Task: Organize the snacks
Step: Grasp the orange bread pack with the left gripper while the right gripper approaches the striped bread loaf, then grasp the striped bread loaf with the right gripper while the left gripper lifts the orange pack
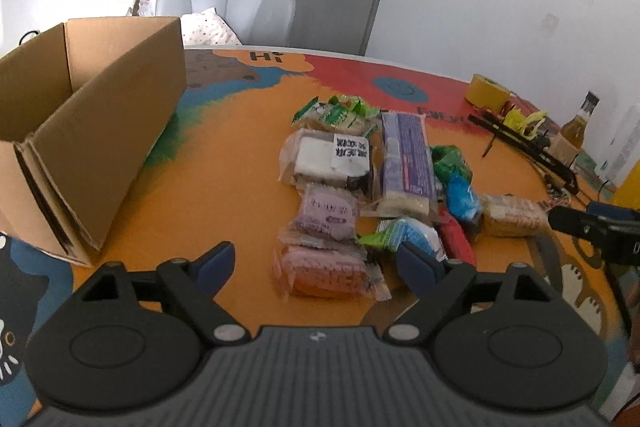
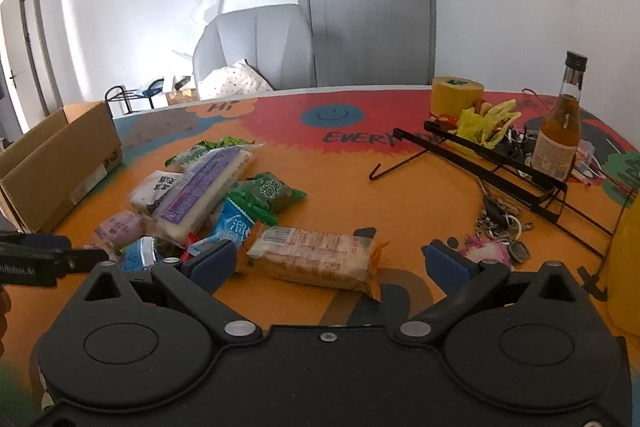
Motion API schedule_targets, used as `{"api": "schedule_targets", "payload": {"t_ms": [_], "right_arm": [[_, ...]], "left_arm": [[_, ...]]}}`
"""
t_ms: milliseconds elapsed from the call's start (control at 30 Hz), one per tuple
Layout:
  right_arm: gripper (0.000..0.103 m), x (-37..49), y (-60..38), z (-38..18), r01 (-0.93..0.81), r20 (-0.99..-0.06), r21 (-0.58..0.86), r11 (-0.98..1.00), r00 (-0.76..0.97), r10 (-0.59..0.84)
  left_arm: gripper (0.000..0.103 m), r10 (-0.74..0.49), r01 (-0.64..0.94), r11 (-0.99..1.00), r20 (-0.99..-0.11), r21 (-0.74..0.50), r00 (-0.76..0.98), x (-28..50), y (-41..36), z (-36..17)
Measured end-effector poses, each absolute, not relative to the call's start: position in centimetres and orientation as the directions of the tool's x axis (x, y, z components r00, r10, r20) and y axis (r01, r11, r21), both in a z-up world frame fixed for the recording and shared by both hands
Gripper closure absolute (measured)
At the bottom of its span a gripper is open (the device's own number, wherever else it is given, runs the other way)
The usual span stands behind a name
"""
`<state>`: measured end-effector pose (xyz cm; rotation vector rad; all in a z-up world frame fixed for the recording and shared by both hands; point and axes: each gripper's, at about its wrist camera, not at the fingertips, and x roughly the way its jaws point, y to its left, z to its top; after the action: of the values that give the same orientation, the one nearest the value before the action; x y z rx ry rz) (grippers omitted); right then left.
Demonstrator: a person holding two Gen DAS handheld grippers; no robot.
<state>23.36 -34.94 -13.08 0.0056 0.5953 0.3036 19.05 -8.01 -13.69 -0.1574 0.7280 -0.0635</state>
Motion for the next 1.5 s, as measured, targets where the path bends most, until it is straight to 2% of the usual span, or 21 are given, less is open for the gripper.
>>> {"api": "schedule_targets", "payload": {"t_ms": [167, 333, 433, 567, 667, 733, 800, 1200, 1500], "right_arm": [[0.0, 23.9, -34.4, -13.5, -0.316, -0.533, 0.045, 0.948, 0.795, 0.291], [0.002, 24.7, -34.2, -13.8, -0.334, -0.53, 0.061, 0.941, 0.788, 0.314], [0.006, 25.1, -33.9, -13.8, -0.36, -0.532, 0.03, 0.933, 0.784, 0.319], [0.01, 25.8, -33.5, -14.0, -0.387, -0.539, 0.01, 0.922, 0.775, 0.331], [0.012, 26.2, -33.2, -14.3, -0.404, -0.538, 0.018, 0.915, 0.767, 0.349], [0.02, 26.8, -32.9, -14.6, -0.423, -0.558, 0.023, 0.906, 0.746, 0.363], [0.022, 27.3, -32.7, -14.8, -0.434, -0.567, 0.029, 0.901, 0.735, 0.372], [0.023, 26.0, -32.9, -15.0, -0.467, -0.635, 0.051, 0.883, 0.667, 0.39], [0.017, 24.1, -32.4, -14.5, -0.538, -0.65, 0.019, 0.843, 0.634, 0.419]], "left_arm": [[0.015, -0.081, -0.005, 0.992, -0.662, -0.128, 0.745, 19.0, -9.0, -14.3], [0.017, -0.042, -0.027, 0.995, -0.66, -0.095, 0.75, 19.3, -9.9, -15.1], [0.023, -0.032, -0.04, 0.995, -0.656, -0.094, 0.754, 19.4, -10.1, -15.4], [0.039, 0.008, -0.055, 0.997, -0.639, -0.053, 0.769, 19.2, -10.7, -15.6], [0.048, 0.001, -0.061, 0.995, -0.63, -0.074, 0.777, 19.0, -10.4, -15.5], [0.051, -0.002, -0.069, 0.994, -0.629, -0.089, 0.778, 18.9, -10.1, -15.4], [0.052, -0.008, -0.073, 0.992, -0.631, -0.102, 0.776, 18.8, -9.7, -15.3], [0.053, 0.018, -0.118, 0.987, -0.642, -0.113, 0.766, 18.9, -7.9, -15.1], [0.053, 0.019, -0.129, 0.984, -0.637, -0.126, 0.77, 18.6, -7.2, -15.1]]}}
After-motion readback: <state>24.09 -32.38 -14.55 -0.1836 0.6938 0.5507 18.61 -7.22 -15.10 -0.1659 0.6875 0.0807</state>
